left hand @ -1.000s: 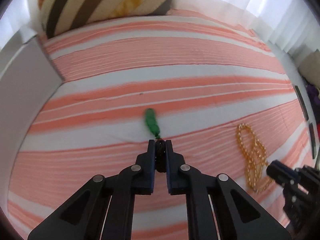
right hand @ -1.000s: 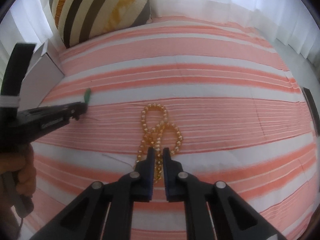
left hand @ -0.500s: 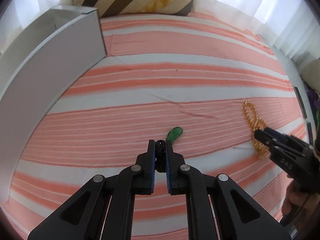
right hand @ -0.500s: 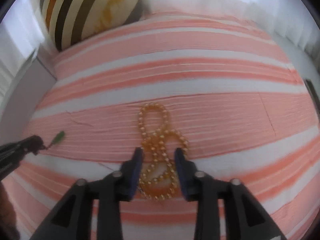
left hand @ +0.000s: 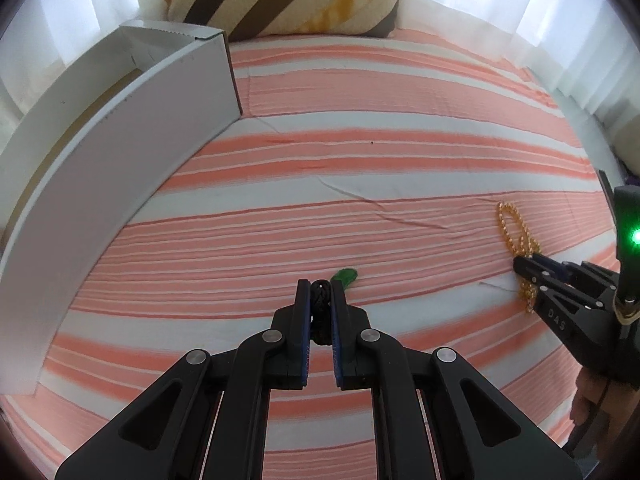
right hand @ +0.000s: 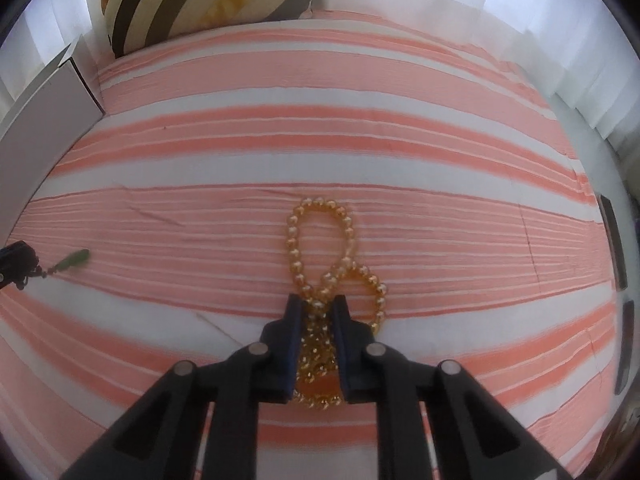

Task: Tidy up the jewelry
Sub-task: 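Carry the pendant and necklace into the white box and open both tools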

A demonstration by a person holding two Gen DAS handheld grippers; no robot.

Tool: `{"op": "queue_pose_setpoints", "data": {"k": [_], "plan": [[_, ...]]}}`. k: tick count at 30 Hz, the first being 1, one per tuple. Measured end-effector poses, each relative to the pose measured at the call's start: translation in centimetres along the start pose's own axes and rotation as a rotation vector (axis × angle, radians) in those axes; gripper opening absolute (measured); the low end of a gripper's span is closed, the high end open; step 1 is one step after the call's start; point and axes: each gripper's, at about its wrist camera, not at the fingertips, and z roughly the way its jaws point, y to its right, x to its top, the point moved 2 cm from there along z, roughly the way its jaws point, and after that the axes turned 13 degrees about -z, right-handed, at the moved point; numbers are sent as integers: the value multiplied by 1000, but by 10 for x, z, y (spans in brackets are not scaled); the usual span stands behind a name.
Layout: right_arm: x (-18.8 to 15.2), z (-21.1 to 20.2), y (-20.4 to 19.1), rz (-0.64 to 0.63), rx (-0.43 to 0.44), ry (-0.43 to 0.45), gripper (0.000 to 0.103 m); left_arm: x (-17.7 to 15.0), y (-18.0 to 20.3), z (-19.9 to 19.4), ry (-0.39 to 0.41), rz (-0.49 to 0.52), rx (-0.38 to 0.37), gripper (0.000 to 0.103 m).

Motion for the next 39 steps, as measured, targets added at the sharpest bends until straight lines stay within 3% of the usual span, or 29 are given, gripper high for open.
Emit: {"op": "queue_pose_setpoints", "data": {"k": [2,10,21,31,39], "plan": [[-1,-7,2,11,14,9,8,1,-1,-1,1,1,1,7],[-11,-43,13,78,102,46,8,0,-11,-8,-3,-29,-7,7],[-28,-106,19,169,190,102,8,-11,-61,-50,-19,-110,-43,7],[-16,-155,-3,102,239,171,8,-22,-116,-95,1,-188,-31,7],[14,-201,-50,-21,284,229,8,-24,-148,-130,11,-245,-30,7]]}}
